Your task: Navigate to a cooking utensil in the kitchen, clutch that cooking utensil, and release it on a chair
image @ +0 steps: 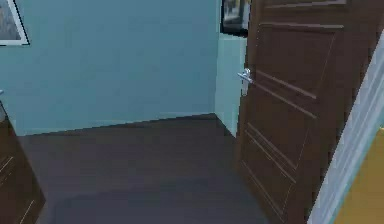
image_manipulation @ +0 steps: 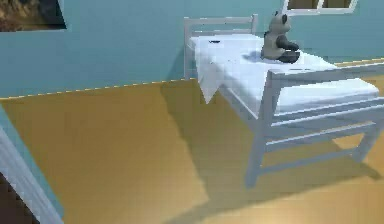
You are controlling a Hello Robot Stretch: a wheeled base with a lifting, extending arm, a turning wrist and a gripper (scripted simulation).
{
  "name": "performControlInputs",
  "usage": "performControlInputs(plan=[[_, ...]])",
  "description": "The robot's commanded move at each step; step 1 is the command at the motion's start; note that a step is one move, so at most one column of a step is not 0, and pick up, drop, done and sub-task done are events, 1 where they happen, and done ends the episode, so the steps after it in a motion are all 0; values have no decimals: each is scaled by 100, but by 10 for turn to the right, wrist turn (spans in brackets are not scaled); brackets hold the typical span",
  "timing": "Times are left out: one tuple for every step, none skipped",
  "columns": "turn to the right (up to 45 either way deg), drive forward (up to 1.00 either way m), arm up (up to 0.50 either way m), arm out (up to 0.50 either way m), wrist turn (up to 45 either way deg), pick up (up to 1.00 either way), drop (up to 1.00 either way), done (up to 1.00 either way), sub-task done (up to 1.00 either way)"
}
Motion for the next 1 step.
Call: performControlInputs(plan=[[-210, 0, 0, 0, 0, 0, 0, 0, 0]])
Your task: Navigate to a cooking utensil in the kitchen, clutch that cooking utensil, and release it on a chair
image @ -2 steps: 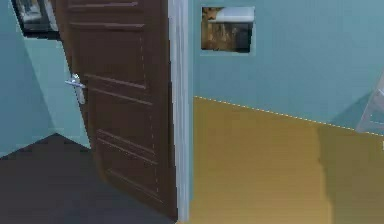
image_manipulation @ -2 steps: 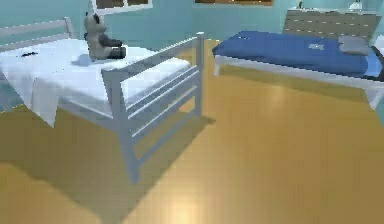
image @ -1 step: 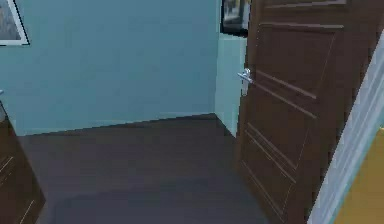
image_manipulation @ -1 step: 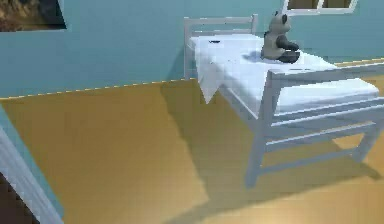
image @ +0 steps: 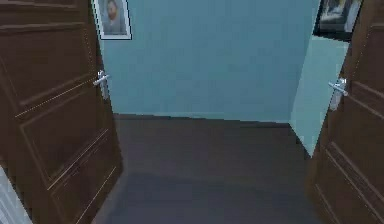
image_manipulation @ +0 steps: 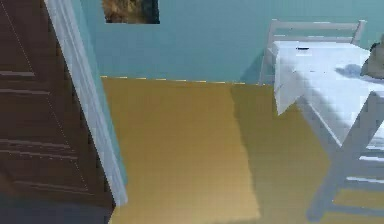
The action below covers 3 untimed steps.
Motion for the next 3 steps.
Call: performControlInputs(plan=[[0, 100, 0, 0, 0, 0, 0, 0, 0], [-30, 0, 0, 0, 0, 0, 0, 0, 0], [0, 95, 0, 0, 0, 0, 0, 0, 0]])
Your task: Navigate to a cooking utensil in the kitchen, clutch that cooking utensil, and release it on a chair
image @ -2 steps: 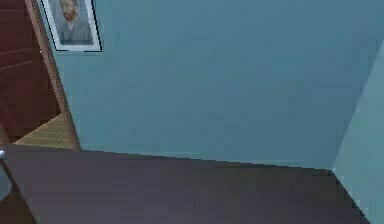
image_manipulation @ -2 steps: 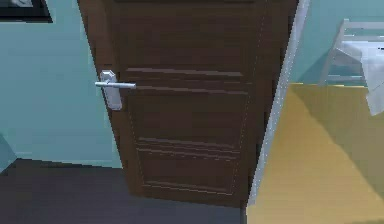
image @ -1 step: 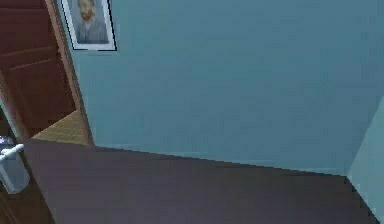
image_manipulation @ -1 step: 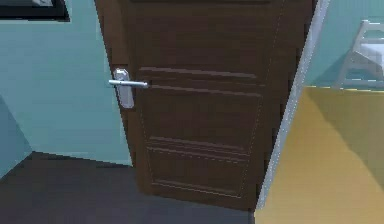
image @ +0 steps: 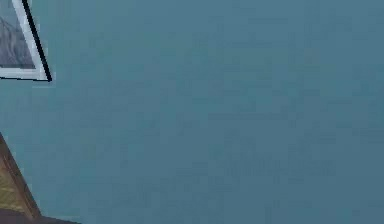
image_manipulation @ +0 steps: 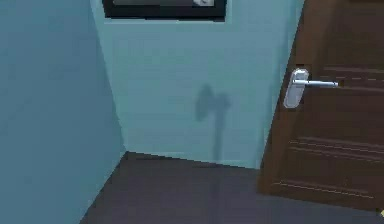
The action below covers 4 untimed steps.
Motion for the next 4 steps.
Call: performControlInputs(plan=[[-450, 0, 0, 0, 0, 0, 0, 0, 0], [-300, 0, 0, 0, 0, 0, 0, 0, 0], [0, 75, 0, 0, 0, 0, 0, 0, 0], [-90, 0, 0, 0, 0, 0, 0, 0, 0]])
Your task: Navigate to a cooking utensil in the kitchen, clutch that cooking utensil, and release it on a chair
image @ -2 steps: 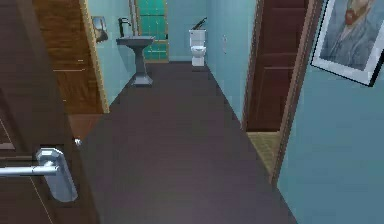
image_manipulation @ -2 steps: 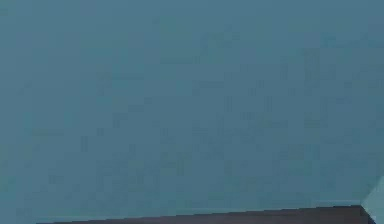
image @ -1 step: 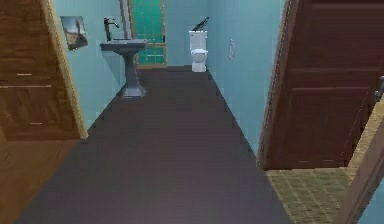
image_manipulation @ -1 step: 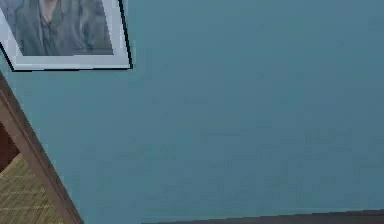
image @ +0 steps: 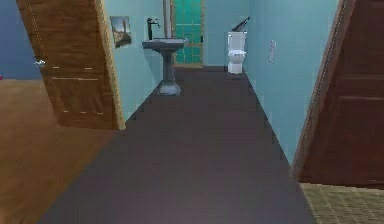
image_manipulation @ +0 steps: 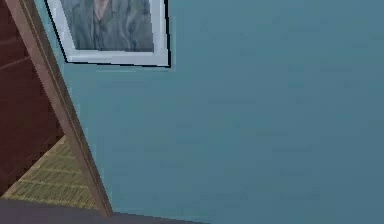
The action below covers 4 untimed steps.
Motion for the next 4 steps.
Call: performControlInputs(plan=[[0, 15, 0, 0, 0, 0, 0, 0, 0], [60, 0, 0, 0, 0, 0, 0, 0, 0], [0, 100, 0, 0, 0, 0, 0, 0, 0], [0, 100, 0, 0, 0, 0, 0, 0, 0]])
